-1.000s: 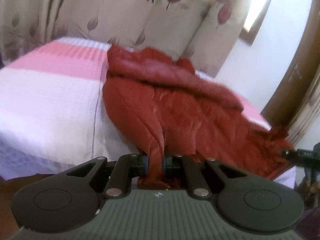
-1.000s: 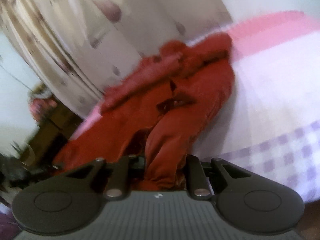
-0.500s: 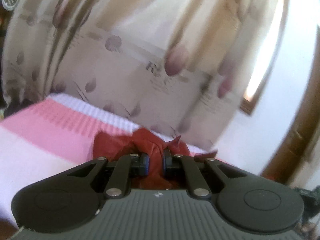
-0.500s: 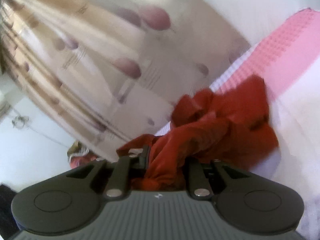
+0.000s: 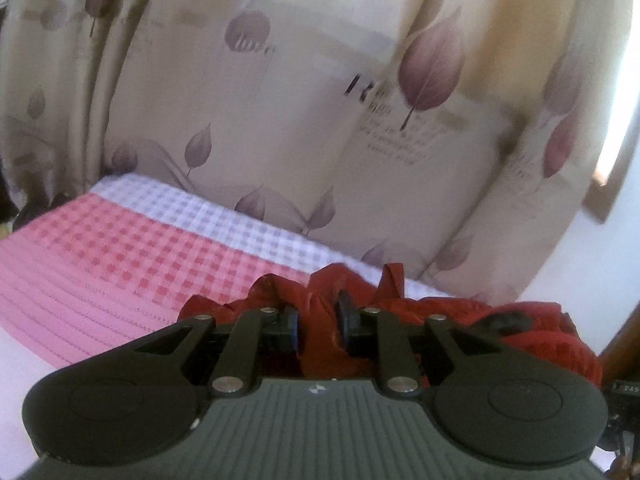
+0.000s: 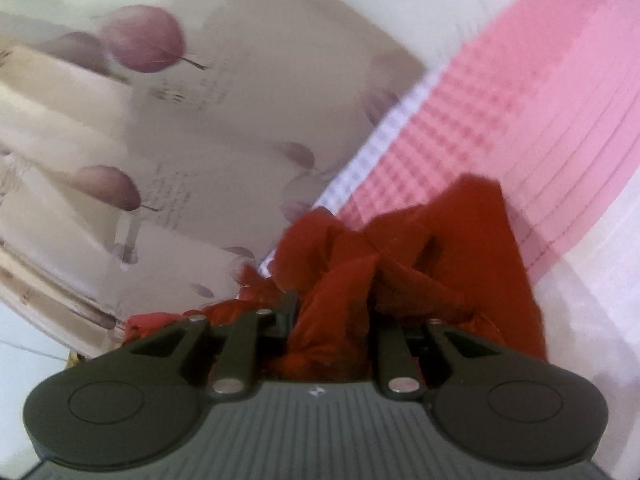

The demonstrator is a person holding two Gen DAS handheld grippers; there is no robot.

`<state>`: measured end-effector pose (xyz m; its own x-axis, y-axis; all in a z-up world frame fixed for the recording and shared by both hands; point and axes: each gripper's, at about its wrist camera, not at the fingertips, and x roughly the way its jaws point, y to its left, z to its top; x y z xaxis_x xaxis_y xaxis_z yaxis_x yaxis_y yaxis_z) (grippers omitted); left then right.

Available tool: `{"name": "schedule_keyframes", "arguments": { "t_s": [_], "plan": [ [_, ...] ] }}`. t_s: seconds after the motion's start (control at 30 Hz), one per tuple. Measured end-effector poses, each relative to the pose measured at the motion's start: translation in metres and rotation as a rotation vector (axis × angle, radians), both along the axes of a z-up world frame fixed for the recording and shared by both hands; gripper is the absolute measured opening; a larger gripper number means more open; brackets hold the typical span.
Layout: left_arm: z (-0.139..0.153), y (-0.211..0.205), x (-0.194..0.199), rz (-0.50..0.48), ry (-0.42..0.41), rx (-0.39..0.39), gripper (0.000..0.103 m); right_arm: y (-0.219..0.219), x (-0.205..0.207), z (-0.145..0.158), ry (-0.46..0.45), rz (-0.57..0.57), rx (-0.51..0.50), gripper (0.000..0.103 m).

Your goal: Fold large clothes

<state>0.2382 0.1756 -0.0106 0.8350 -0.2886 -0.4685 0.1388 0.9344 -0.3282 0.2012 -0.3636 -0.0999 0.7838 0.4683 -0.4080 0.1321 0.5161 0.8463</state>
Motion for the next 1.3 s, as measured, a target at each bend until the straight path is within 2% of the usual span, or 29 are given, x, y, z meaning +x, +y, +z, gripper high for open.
{"name": "schedule_keyframes", "arguments": {
  "t_s": [0.13,0.23,0.27,0.3,0.33,0.4,0.43,0.47,0.53,0.57,0.6,0.67,0.7,0.73,0.8,0.83,0.87,0.93,0.97,1.07,1.2,1.3],
  "plan": [
    [-0.012,0.003,0.009,0.002,0.025,-0.036,0.029,-0.006,0.010,-0.019,0.052,-0.019,0.133,0.026],
    [-0.012,0.007,0.006,-0.025,0.016,-0.083,0.040,-0.012,0.000,-0.019,0.012,-0.010,0.180,0.029],
    [-0.010,0.007,0.004,-0.034,0.009,-0.081,0.049,-0.012,-0.002,-0.016,0.002,-0.006,0.170,0.030],
    [-0.008,0.005,0.003,-0.043,0.006,-0.078,0.054,-0.012,-0.005,-0.012,-0.008,-0.003,0.161,0.031],
    [-0.007,0.004,0.003,-0.045,0.005,-0.080,0.059,-0.013,-0.007,-0.010,-0.016,0.002,0.163,0.038],
    [-0.005,0.002,0.002,-0.034,-0.015,-0.074,0.067,-0.019,-0.010,-0.009,-0.047,-0.008,0.231,0.065],
    [-0.003,0.001,0.001,-0.037,-0.030,-0.067,0.084,-0.023,-0.009,-0.013,-0.059,-0.021,0.292,0.094],
    [-0.001,0.000,-0.002,-0.027,-0.056,-0.049,0.103,-0.028,-0.009,-0.018,-0.065,-0.047,0.359,0.103],
    [0.005,-0.004,-0.016,0.048,-0.163,0.008,0.103,-0.039,-0.012,-0.023,-0.056,-0.115,0.442,0.103],
    [0.009,-0.006,-0.022,0.054,-0.203,0.039,0.103,-0.041,-0.014,-0.021,-0.070,-0.116,0.424,0.103],
    [0.012,-0.009,-0.026,0.033,-0.223,0.064,0.103,-0.042,-0.018,-0.011,-0.105,-0.112,0.349,0.103],
    [0.017,-0.017,-0.030,-0.021,-0.232,0.104,0.102,-0.034,-0.030,0.011,-0.204,-0.096,0.178,0.103],
    [0.019,-0.022,-0.031,-0.059,-0.233,0.111,0.101,-0.023,-0.035,0.028,-0.263,-0.059,0.045,0.103],
    [0.020,-0.030,-0.033,-0.108,-0.226,0.121,0.094,-0.011,-0.038,0.042,-0.293,-0.025,-0.080,0.100],
    [0.021,-0.052,-0.034,-0.196,-0.207,0.159,0.059,0.028,-0.040,0.070,-0.336,0.070,-0.369,0.083],
    [0.021,-0.067,-0.033,-0.247,-0.187,0.182,0.026,0.047,-0.039,0.078,-0.354,0.117,-0.479,0.062],
    [0.018,-0.081,-0.032,-0.291,-0.166,0.205,0.007,0.070,-0.036,0.085,-0.367,0.176,-0.601,0.043],
    [0.012,-0.106,-0.029,-0.354,-0.153,0.240,0.005,0.107,-0.026,0.086,-0.367,0.275,-0.776,0.024],
    [0.006,-0.116,-0.029,-0.379,-0.160,0.271,0.005,0.123,-0.018,0.083,-0.353,0.322,-0.857,0.018],
    [-0.013,-0.132,-0.010,-0.354,-0.172,0.383,0.006,0.146,0.001,0.064,-0.308,0.397,-0.997,0.016],
    [-0.041,-0.113,0.043,-0.255,-0.076,0.422,0.007,0.132,0.036,0.037,-0.208,0.403,-1.030,0.011],
    [-0.066,-0.088,0.074,-0.197,0.020,0.382,0.008,0.112,0.048,0.020,-0.170,0.405,-0.974,0.008]
  ]
}}
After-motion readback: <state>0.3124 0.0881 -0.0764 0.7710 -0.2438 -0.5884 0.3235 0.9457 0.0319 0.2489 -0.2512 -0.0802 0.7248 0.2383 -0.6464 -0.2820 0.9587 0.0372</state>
